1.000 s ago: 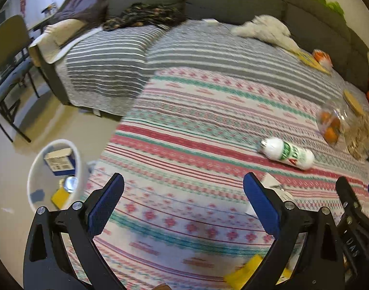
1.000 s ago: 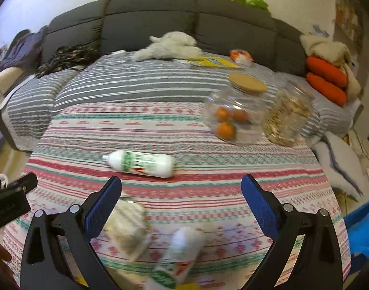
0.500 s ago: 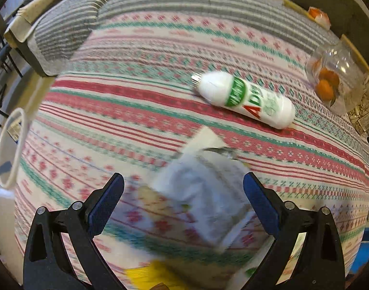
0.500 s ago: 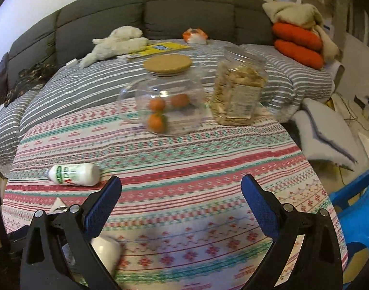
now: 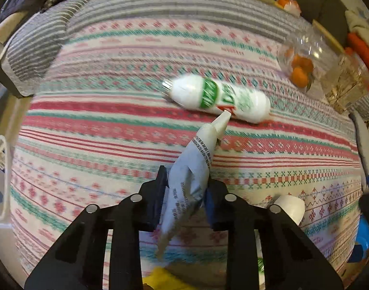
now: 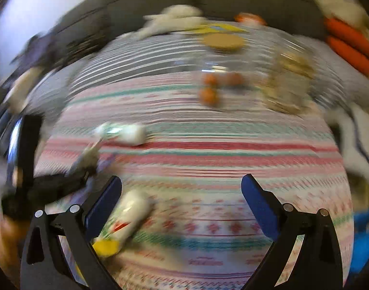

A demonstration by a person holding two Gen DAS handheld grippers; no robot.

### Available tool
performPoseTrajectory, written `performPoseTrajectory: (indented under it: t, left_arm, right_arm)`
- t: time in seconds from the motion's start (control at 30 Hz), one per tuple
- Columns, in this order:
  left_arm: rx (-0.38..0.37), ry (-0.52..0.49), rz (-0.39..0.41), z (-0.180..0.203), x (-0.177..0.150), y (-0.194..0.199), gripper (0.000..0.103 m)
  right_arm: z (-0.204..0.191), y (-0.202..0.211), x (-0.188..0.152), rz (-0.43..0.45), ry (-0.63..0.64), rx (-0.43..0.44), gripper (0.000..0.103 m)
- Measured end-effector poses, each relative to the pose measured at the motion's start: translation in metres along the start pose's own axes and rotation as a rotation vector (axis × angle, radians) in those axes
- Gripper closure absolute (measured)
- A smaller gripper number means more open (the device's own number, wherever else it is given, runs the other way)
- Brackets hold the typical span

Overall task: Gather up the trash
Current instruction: 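Grasp the grey paper wrapper with the left tool while the right tool grasps the yellow snack packet, then lift the wrapper and yellow packet and carry both toward the white bin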

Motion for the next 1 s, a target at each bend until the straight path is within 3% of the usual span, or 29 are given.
performPoseTrajectory:
  t: [0.23,0.33,0.43,0.47,0.53,0.6,0.63,0.8,1.0]
  left_arm:
    - [0.0,0.009,0.115,-0.032,0.005,0.054,0.078]
    - [-0.005,0.037,0.137,-0.051,0.011,0.066,0.078]
    - [0.003,0.06,0.161,-0.073,0.014,0.079,0.078]
    - [0.009,0.065,0.169,-0.079,0.014,0.082,0.078]
    - [0.019,0.071,0.177,-0.09,0.014,0.086,0.078]
    - [0.02,0.076,0.174,-0.098,0.013,0.087,0.078]
    - [0.021,0.076,0.173,-0.101,0.013,0.087,0.078]
    - [0.001,0.077,0.184,-0.107,0.014,0.088,0.078]
    - [-0.035,0.067,0.24,-0.104,0.016,0.097,0.078]
  right_arm:
    - [-0.122,0.009,-0.041,-0.004,0.561,0.205,0.007]
    - [-0.16,-0.001,-0.06,-0.046,0.714,0.227,0.007]
    - [-0.178,-0.023,-0.074,-0.137,0.774,0.224,0.008]
    - [-0.181,-0.031,-0.077,-0.167,0.784,0.217,0.012]
    - [-0.183,-0.046,-0.083,-0.229,0.779,0.214,0.044]
    - [-0.179,-0.059,-0.081,-0.281,0.718,0.234,0.055]
    - [-0.177,-0.058,-0.079,-0.264,0.703,0.236,0.064]
    - [-0.168,-0.049,-0.043,-0.143,0.562,0.218,0.075]
    - [-0.157,-0.032,0.012,0.059,0.378,0.126,0.076]
Point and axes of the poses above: each gripper's, at about its wrist camera, not at the fingertips, and y roughly against the way its jaws point, z to its right, x to its top, the point moved 3 cm from there along -y, roughly the way its jaws point, and after that the axes turned 3 degrees about y, right-handed, at the moved point
